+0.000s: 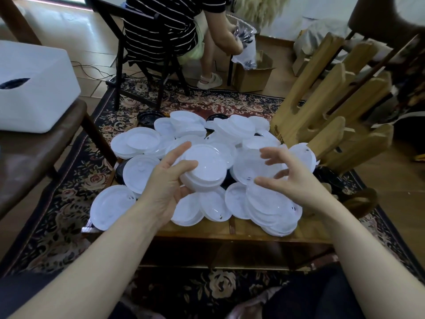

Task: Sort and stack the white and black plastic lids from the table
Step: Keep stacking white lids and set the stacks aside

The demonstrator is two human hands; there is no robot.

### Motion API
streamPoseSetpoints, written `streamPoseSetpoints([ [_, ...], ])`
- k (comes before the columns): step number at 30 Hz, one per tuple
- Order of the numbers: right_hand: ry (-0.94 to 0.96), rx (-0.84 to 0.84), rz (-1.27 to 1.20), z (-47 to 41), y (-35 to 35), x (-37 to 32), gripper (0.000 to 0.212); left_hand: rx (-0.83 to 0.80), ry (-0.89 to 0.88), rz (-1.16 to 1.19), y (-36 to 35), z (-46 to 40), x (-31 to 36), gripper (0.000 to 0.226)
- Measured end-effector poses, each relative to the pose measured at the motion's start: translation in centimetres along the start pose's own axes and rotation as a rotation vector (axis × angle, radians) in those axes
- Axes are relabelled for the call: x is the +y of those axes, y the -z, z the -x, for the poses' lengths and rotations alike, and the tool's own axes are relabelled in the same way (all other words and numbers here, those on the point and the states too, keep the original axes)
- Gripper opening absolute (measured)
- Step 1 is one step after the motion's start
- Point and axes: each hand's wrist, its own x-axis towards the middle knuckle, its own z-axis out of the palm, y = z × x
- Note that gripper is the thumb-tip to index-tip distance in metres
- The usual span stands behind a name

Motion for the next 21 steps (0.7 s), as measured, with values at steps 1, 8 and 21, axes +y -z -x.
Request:
streamPoseSetpoints([
  [1,0.005,-0.019,0.082,0.5,0.1,0.7,0.054,0.008,0.013,0.011,0.3,0.0,0.0,0.046],
  [8,0.061,-0.201,0.500,2.9,-1.1,1.9,0.034,-0.019,0.040,-0.037,0.3,-0.3,-0.2,0.047],
  [21,-0.212,0.235,-0.559,3.2,1.8,-1.1,0.007,-0.058,0.074,-0.087,-0.5,-0.3,-1.0,0.045],
])
